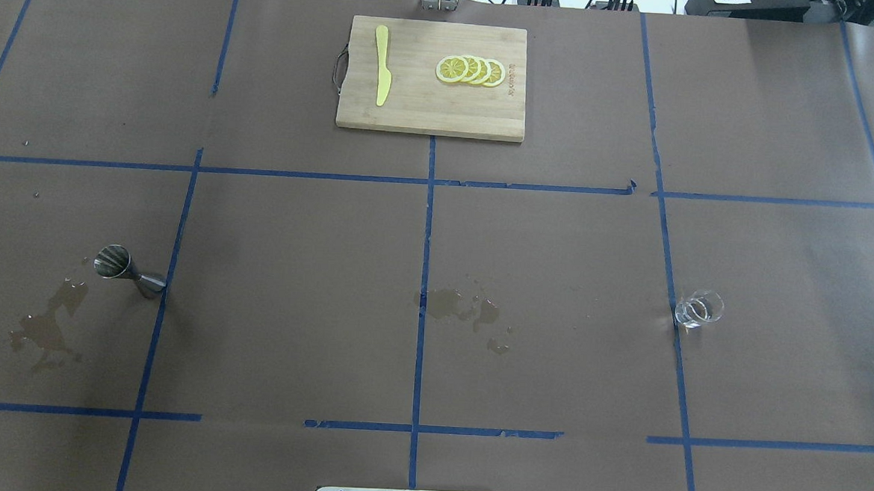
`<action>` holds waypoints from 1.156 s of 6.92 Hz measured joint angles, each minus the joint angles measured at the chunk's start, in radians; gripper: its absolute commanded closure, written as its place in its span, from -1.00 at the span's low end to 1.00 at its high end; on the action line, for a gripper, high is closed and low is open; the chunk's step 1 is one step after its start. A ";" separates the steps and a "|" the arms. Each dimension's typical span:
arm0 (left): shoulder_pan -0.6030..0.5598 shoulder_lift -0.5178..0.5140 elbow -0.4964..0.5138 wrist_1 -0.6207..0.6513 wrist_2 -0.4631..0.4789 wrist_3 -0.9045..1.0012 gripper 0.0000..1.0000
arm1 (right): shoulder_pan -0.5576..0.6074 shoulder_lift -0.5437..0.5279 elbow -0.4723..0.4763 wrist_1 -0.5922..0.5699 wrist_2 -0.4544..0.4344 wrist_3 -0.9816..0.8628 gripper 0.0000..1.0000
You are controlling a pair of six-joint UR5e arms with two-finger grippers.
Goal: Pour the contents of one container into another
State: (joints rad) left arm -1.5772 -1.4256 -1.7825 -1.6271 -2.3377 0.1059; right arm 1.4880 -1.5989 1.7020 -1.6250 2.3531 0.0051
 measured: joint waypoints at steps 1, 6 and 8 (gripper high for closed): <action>-0.001 0.001 -0.012 0.000 -0.003 -0.005 -1.00 | 0.000 -0.002 0.003 0.002 0.001 0.016 -1.00; 0.003 0.000 -0.065 -0.030 -0.004 -0.002 -1.00 | 0.000 -0.001 0.014 0.009 -0.001 0.038 -1.00; 0.032 0.000 -0.023 -0.145 -0.197 -0.007 -1.00 | 0.000 0.000 0.014 0.011 0.001 0.037 -1.00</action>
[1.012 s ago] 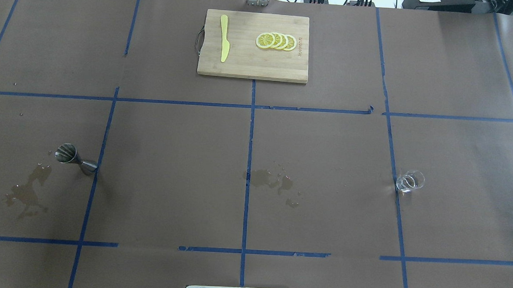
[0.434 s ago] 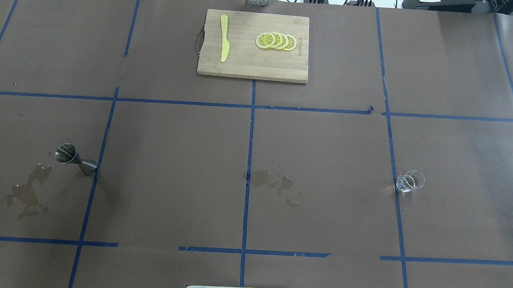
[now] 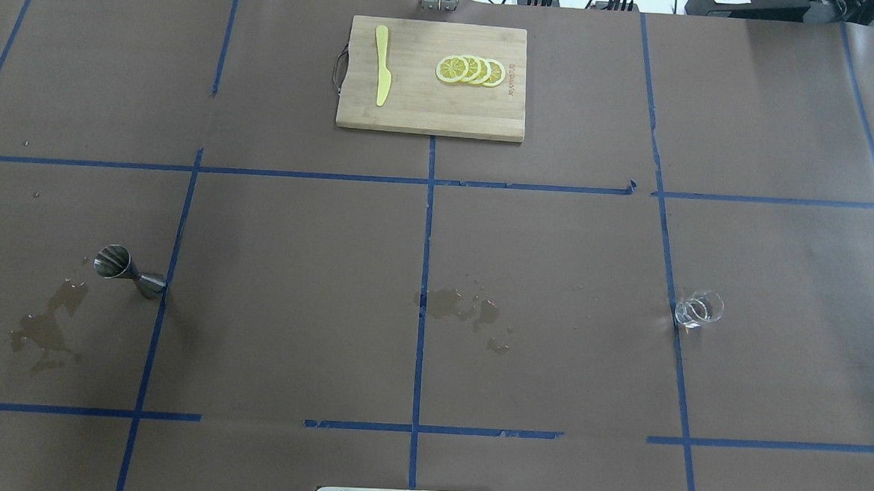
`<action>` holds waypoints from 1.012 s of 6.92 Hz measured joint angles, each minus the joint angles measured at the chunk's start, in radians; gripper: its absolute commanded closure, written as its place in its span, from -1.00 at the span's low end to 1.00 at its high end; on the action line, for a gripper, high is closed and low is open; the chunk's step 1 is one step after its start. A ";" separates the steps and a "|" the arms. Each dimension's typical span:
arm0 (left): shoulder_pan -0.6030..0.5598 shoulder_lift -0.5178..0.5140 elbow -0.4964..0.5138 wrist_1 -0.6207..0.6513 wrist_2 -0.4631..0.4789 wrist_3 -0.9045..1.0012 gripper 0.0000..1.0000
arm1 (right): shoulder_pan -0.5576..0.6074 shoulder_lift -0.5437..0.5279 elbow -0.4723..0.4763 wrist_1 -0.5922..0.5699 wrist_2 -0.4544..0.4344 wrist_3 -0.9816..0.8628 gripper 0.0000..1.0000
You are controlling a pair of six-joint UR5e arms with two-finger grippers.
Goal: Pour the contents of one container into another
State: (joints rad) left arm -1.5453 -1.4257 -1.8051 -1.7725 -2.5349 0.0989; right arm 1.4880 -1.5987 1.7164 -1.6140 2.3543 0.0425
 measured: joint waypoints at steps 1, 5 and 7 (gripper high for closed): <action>0.018 -0.002 0.023 -0.116 -0.069 -0.019 -0.99 | 0.000 0.000 0.000 0.000 0.001 0.000 -1.00; 0.249 0.020 0.046 -0.744 0.137 -0.509 -0.99 | 0.000 -0.001 0.009 0.000 0.002 0.000 -1.00; 0.357 0.133 0.038 -1.100 0.339 -0.707 -0.96 | 0.000 -0.002 0.016 0.000 0.002 0.000 -1.00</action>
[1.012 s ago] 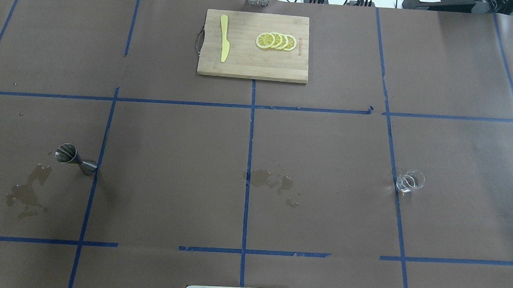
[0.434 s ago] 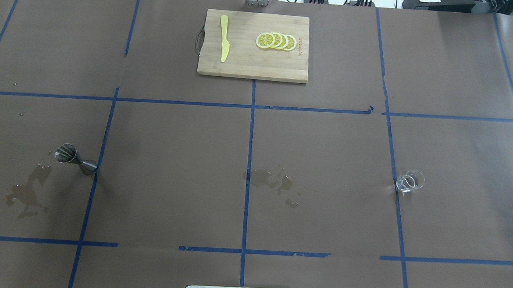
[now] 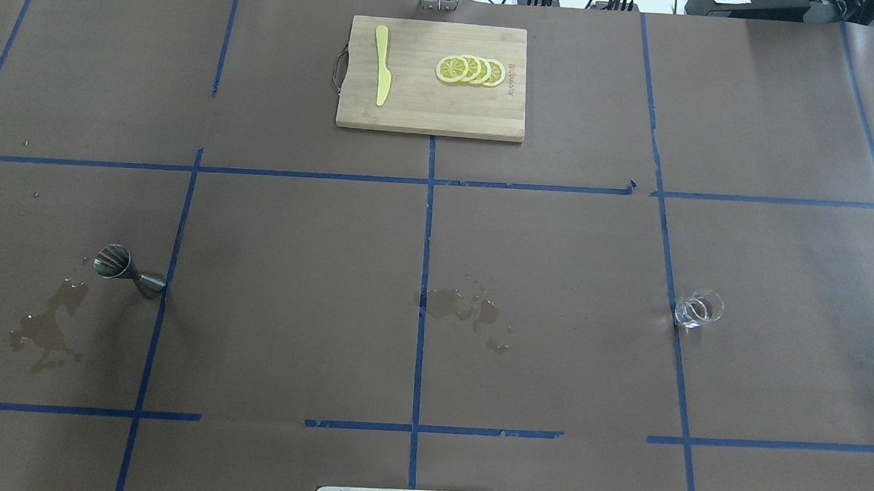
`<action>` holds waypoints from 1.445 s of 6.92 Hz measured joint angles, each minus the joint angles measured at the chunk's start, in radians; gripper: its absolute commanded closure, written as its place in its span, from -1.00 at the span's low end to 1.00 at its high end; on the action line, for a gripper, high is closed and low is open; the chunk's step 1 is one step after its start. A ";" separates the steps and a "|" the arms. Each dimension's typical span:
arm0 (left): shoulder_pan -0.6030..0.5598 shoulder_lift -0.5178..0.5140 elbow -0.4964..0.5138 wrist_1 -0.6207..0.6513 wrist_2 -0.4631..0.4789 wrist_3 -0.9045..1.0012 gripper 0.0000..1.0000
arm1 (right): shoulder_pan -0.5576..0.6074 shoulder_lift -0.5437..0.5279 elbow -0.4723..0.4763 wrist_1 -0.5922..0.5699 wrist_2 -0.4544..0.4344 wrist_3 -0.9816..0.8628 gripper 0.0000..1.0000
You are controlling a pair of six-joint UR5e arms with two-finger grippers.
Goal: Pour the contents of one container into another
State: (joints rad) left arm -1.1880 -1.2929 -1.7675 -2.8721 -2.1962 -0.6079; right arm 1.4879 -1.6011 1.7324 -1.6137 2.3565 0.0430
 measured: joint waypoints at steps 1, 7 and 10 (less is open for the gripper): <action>0.054 0.031 -0.007 -0.097 0.071 -0.068 -0.89 | 0.000 0.000 0.003 0.000 0.001 0.000 -1.00; 0.508 0.082 -0.106 -0.155 0.716 -0.272 -0.76 | 0.000 -0.004 0.010 0.000 0.002 -0.002 -1.00; 0.778 0.121 -0.120 -0.179 1.047 -0.311 -0.92 | 0.000 -0.003 0.014 0.000 0.000 -0.004 -1.00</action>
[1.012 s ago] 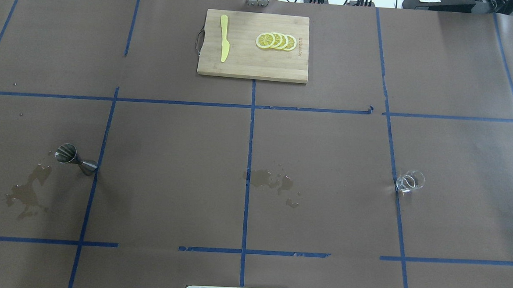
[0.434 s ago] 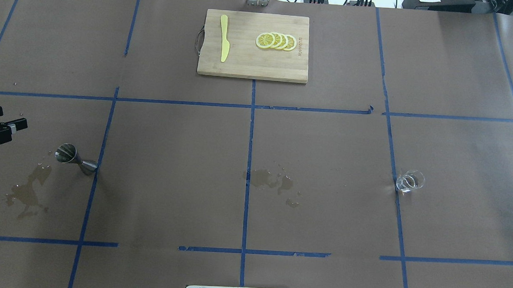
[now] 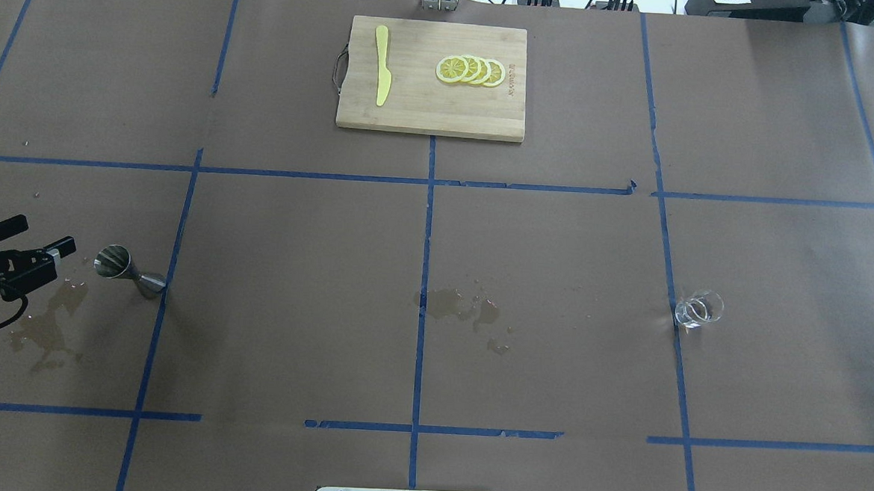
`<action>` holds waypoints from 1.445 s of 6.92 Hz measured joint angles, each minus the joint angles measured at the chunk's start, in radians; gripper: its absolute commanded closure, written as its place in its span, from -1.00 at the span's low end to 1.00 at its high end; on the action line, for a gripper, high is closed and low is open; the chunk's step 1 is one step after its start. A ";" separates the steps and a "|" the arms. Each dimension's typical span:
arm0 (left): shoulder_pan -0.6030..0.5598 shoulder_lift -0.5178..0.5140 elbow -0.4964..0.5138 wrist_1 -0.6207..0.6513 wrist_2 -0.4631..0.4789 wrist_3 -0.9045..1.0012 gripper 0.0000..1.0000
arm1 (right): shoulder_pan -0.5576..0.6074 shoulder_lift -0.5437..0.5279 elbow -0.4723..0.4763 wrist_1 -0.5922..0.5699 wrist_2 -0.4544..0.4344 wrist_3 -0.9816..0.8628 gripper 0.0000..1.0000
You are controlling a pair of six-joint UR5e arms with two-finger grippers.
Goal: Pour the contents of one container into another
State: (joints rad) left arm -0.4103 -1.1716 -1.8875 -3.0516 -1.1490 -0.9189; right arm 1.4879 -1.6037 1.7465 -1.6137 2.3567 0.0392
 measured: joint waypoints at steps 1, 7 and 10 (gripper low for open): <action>0.093 0.002 -0.002 -0.022 0.103 -0.020 -0.98 | 0.000 -0.001 0.003 0.000 0.000 0.000 -1.00; 0.435 -0.056 0.111 -0.031 0.590 -0.027 -0.98 | 0.000 -0.003 0.004 -0.001 0.005 0.000 -1.00; 0.439 -0.140 0.205 -0.037 0.621 -0.024 -0.98 | 0.001 -0.003 0.004 0.000 0.008 -0.001 -1.00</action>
State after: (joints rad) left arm 0.0289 -1.3117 -1.6823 -3.0885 -0.5279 -0.9432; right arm 1.4894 -1.6062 1.7507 -1.6139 2.3651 0.0384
